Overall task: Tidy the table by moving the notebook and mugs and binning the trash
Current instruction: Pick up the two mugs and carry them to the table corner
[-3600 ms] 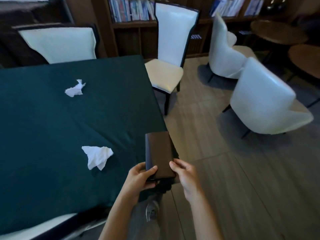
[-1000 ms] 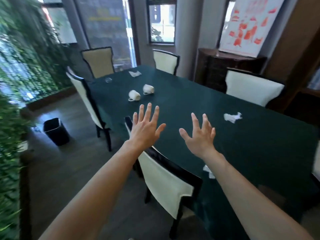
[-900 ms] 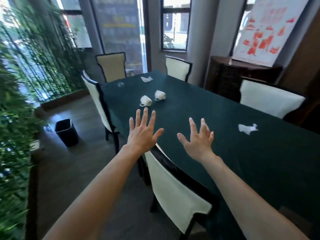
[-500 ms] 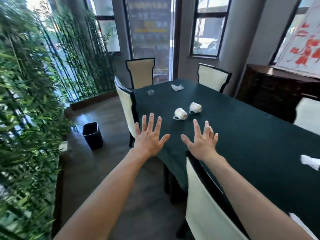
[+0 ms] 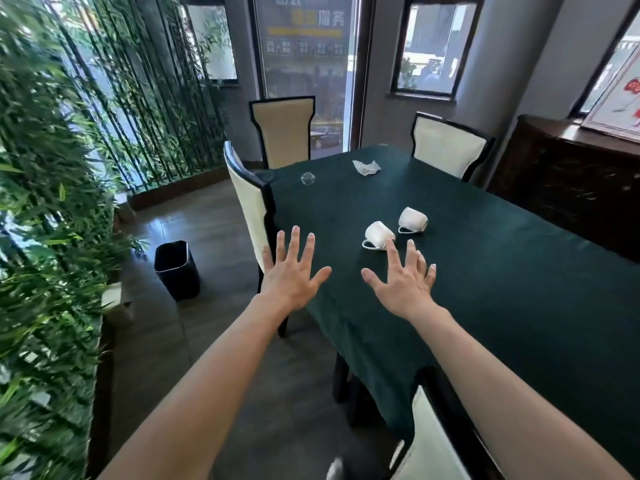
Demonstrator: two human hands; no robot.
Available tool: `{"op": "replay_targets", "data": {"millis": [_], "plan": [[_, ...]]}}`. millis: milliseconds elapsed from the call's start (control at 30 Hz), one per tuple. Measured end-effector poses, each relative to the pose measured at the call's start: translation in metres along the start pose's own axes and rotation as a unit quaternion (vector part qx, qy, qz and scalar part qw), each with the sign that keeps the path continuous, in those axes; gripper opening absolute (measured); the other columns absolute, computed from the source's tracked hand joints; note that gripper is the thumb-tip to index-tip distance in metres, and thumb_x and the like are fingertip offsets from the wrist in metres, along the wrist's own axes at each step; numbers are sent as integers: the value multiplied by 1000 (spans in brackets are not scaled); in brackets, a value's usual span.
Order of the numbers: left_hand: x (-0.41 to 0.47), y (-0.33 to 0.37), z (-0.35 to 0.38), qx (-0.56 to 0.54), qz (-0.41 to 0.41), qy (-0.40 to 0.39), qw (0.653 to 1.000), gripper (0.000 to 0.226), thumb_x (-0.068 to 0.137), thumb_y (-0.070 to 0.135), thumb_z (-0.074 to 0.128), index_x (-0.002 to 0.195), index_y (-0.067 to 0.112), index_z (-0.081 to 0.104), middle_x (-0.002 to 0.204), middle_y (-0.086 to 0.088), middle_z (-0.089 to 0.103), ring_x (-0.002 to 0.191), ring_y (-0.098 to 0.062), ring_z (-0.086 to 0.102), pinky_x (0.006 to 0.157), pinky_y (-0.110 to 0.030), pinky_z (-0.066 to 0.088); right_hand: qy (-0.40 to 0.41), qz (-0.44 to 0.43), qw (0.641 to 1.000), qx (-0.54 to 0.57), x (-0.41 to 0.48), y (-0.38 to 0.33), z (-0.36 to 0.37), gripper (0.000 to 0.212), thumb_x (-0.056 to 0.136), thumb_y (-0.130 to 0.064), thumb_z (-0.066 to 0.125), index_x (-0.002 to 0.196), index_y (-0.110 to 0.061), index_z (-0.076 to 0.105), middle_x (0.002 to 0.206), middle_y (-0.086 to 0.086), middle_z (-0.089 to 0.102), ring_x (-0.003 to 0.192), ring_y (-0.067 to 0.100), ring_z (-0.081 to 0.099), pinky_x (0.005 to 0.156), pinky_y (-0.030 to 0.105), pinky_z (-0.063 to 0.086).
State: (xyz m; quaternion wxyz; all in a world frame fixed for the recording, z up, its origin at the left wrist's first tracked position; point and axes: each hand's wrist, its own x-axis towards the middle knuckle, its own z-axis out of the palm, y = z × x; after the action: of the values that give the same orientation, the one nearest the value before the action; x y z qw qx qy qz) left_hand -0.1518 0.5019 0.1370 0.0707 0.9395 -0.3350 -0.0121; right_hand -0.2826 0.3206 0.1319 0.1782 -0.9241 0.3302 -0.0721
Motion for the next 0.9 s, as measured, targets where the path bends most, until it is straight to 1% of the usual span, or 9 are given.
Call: {"op": "replay_targets", "data": {"millis": [133, 333, 433, 500, 567, 633, 733, 800, 900], "plan": [[62, 3, 13, -1, -2, -9, 1000, 84, 101, 70, 24, 166, 27, -6, 174, -6, -19, 160, -34, -17, 126, -59, -6, -6, 16, 1000, 26, 66, 5, 10, 86, 94, -70, 40, 161, -34, 0, 169, 14, -6, 155, 36, -2, 123, 59, -6], [154, 18, 27, -14, -9, -47, 999, 82, 102, 68, 26, 166, 27, -4, 175, -5, -16, 161, -32, -12, 128, -56, -2, -25, 42, 997, 63, 157, 16, 22, 87, 94, -70, 41, 161, -34, 0, 170, 12, -7, 156, 36, -2, 123, 58, -7], [191, 27, 41, -49, -17, -67, 996, 82, 102, 67, 29, 167, 27, -1, 175, -5, -12, 161, -31, -9, 129, -55, 1, -32, 56, 995, 74, 192, 25, 32, 86, 95, -68, 41, 161, -33, 1, 170, 11, -6, 155, 36, 0, 123, 58, -6], [211, 33, 51, -94, -35, -87, 991, 81, 102, 66, 31, 167, 26, 2, 176, -5, -10, 161, -31, -8, 129, -54, 5, -44, 61, 994, 76, 212, 32, 41, 86, 95, -67, 42, 161, -33, 0, 170, 11, -5, 155, 36, 1, 124, 57, -6], [226, 36, 63, -175, -63, -117, 975, 81, 103, 63, 35, 167, 26, 3, 176, -5, -8, 162, -30, -7, 130, -50, 7, -53, 65, 994, 75, 231, 38, 53, 86, 96, -64, 44, 161, -32, 0, 170, 10, -4, 155, 36, 3, 124, 58, -4], [239, 38, 78, -256, -96, -148, 951, 81, 103, 62, 38, 167, 25, 5, 176, -5, -5, 162, -28, -3, 130, -46, 8, -59, 69, 993, 75, 245, 44, 66, 85, 96, -61, 45, 162, -30, 0, 171, 10, -1, 155, 37, 6, 124, 58, -2], [258, 40, 100, -309, -135, -171, 926, 79, 104, 61, 38, 167, 22, 10, 176, -5, 5, 162, -23, 8, 129, -40, 12, -70, 76, 992, 70, 264, 52, 85, 85, 97, -57, 47, 162, -28, 0, 170, 10, 2, 153, 37, 10, 124, 57, 1], [276, 39, 113, -331, -158, -179, 913, 75, 105, 58, 37, 166, 19, 18, 173, -7, 19, 160, -24, 18, 128, -39, 17, -70, 83, 992, 64, 277, 56, 96, 85, 97, -55, 49, 161, -26, 2, 169, 10, 3, 153, 36, 12, 124, 58, 2], [306, 38, 132, -370, -200, -209, 883, 72, 100, 66, 36, 160, 24, 35, 161, -6, 44, 146, -29, 44, 121, -45, 36, -75, 102, 990, 63, 298, 61, 111, 86, 97, -53, 51, 161, -24, 3, 169, 11, 4, 152, 35, 13, 123, 57, 4]]}}
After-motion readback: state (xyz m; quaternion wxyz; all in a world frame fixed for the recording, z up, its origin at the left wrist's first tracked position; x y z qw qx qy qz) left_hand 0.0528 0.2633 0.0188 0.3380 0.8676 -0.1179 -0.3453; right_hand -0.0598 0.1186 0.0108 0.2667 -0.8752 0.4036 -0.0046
